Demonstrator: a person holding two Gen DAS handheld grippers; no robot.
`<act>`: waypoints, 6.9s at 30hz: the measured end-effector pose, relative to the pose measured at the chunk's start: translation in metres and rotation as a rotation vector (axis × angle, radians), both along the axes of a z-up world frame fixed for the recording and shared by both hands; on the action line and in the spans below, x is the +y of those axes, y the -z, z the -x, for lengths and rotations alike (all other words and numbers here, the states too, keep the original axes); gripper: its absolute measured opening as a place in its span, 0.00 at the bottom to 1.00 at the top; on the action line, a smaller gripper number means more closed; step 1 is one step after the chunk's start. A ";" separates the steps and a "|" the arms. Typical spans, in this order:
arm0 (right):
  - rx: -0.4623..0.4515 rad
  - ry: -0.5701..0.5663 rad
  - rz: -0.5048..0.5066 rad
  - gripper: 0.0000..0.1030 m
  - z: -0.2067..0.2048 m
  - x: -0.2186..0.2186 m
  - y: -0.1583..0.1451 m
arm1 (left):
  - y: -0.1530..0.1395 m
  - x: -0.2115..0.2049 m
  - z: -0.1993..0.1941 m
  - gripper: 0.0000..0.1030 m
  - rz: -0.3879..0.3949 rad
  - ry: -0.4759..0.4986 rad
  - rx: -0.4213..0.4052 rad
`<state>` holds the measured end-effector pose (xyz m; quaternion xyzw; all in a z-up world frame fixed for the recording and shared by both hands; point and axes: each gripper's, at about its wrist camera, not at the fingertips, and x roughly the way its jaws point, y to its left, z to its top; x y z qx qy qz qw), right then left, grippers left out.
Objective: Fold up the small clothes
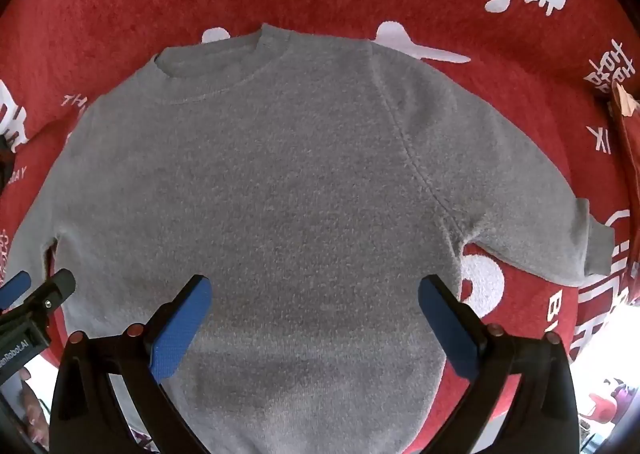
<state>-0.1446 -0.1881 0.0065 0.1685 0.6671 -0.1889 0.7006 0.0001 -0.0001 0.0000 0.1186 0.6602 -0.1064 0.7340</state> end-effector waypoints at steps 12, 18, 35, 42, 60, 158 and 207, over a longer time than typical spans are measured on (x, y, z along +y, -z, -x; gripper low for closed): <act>0.001 0.000 0.002 1.00 0.001 0.002 -0.002 | -0.003 0.002 -0.001 1.00 -0.006 0.008 -0.007; 0.002 -0.003 -0.002 1.00 0.001 -0.001 -0.001 | -0.003 0.002 0.002 1.00 -0.001 0.007 -0.007; 0.005 0.014 0.001 1.00 -0.003 -0.001 0.001 | 0.000 -0.003 0.000 1.00 -0.089 0.025 -0.045; -0.003 0.023 -0.002 1.00 -0.003 -0.001 -0.002 | -0.004 -0.005 0.000 1.00 -0.053 0.037 -0.068; 0.009 0.036 -0.003 1.00 0.000 0.000 -0.005 | -0.007 0.003 0.001 1.00 -0.051 0.034 -0.042; -0.019 -0.425 -0.180 1.00 -0.054 0.222 0.021 | 0.067 0.374 -0.022 0.07 0.651 -0.872 -0.215; -0.241 -0.375 0.050 0.99 -0.032 0.064 -0.026 | 0.000 0.116 -0.082 0.78 0.332 -0.059 -0.113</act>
